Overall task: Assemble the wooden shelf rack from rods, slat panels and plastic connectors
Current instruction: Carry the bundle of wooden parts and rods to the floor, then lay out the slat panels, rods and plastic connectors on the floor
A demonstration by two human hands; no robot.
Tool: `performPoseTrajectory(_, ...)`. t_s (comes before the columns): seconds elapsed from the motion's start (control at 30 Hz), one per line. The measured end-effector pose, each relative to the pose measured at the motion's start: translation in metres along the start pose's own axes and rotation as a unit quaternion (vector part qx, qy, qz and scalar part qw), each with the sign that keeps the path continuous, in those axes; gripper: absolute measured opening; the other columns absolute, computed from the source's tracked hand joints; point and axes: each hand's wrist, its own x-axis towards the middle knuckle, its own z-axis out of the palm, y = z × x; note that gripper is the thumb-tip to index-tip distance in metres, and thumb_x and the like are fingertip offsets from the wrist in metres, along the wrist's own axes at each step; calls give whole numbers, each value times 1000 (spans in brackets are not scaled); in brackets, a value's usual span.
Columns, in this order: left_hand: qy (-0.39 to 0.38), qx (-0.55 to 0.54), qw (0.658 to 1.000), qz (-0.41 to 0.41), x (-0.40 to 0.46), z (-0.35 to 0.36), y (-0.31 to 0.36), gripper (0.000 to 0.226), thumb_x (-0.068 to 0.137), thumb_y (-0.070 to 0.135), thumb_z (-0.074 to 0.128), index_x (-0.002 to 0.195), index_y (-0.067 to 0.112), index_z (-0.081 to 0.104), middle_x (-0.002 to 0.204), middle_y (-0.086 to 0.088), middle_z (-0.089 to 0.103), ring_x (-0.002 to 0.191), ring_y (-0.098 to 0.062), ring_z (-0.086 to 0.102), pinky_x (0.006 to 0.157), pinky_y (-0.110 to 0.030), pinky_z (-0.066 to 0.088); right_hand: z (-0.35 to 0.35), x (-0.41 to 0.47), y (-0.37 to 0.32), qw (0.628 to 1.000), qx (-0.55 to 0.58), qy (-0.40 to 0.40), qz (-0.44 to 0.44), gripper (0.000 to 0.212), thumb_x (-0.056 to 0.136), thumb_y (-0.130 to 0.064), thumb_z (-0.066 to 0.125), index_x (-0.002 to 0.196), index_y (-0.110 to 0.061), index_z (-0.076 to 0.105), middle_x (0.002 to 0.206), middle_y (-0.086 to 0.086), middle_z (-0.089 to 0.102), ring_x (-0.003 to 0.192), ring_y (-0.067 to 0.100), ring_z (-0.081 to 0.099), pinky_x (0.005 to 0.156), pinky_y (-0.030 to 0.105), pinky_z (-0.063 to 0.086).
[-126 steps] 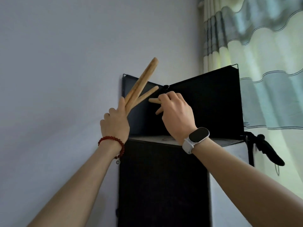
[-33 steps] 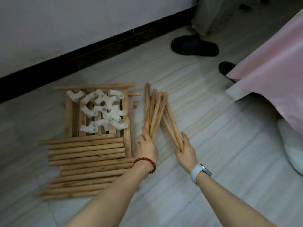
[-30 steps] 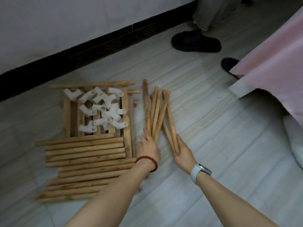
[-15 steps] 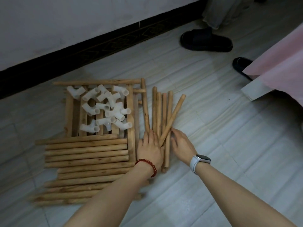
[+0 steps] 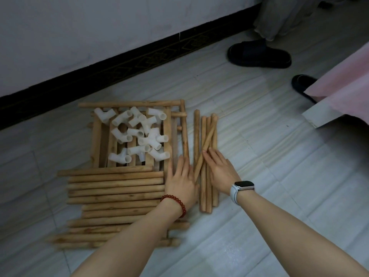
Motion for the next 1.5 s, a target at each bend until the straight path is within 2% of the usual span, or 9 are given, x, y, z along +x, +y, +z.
performPoseTrajectory(0.07,41,-34,999,-7,-2,-8,-8,55,95,32,31,144,8,27,153,-15,17,143,-31,4,112,-53,-4,-4,5,-4,1000,-3,-3,-3,69,92,-2,36,151,-19,5,158,3,3,146,21,0,116,43,16)
performPoseTrajectory(0.27,-1,-155,984,-84,-47,-77,-46,45,93,23,38,138,15,36,146,-9,29,136,-27,22,109,-47,20,-60,-28,-50,998,52,-42,12,48,96,-7,34,144,-11,33,151,9,31,139,25,27,110,38,29)
performPoseTrajectory(0.47,17,-304,938,-165,-142,-199,-87,36,93,21,42,127,14,53,123,-8,53,114,-26,50,89,-37,45,-166,-95,-146,988,123,-92,21,35,97,-15,36,127,-15,55,116,15,64,104,31,60,86,37,50)
performPoseTrajectory(0.67,107,-382,869,-295,-271,-338,-140,29,93,18,44,116,14,61,113,-8,60,107,-27,56,86,-34,44,-287,-165,-280,980,142,-128,-45,32,98,-15,36,122,-13,57,102,10,67,61,14,55,57,24,43)
performPoseTrajectory(0.73,132,-394,843,-341,-318,-371,-162,28,92,16,47,115,12,62,113,-9,61,108,-27,56,88,-33,42,-317,-186,-327,978,133,-143,-79,32,98,-14,36,122,-12,57,102,9,66,68,14,58,60,25,45)
performPoseTrajectory(0.87,169,-404,788,-433,-413,-412,-206,27,91,14,48,113,11,63,112,-8,62,106,-25,58,89,-33,42,-354,-222,-421,970,108,-171,-134,30,96,-13,39,119,-13,59,113,12,66,107,28,59,91,33,46)
performPoseTrajectory(1.2,122,-394,708,-574,-579,-350,-351,38,90,12,47,127,9,54,129,-14,51,121,-31,45,95,-42,41,-311,-249,-637,943,-1,-212,-256,34,96,-16,40,128,-15,52,124,11,61,115,30,54,94,36,43)
performPoseTrajectory(1.3,78,-367,729,-573,-605,-305,-405,48,93,18,45,140,15,39,144,-14,35,133,-32,30,100,-46,38,-260,-238,-709,942,-23,-202,-266,30,96,-20,40,119,-10,56,119,14,59,111,33,55,86,38,45)
performPoseTrajectory(1.5,-7,-320,793,-519,-625,-236,-467,57,97,34,33,149,28,10,157,-6,-3,143,-32,-8,116,-46,6,-176,-223,-795,967,-29,-162,-195,40,95,-43,43,102,-5,53,101,16,64,91,36,60,61,31,35)
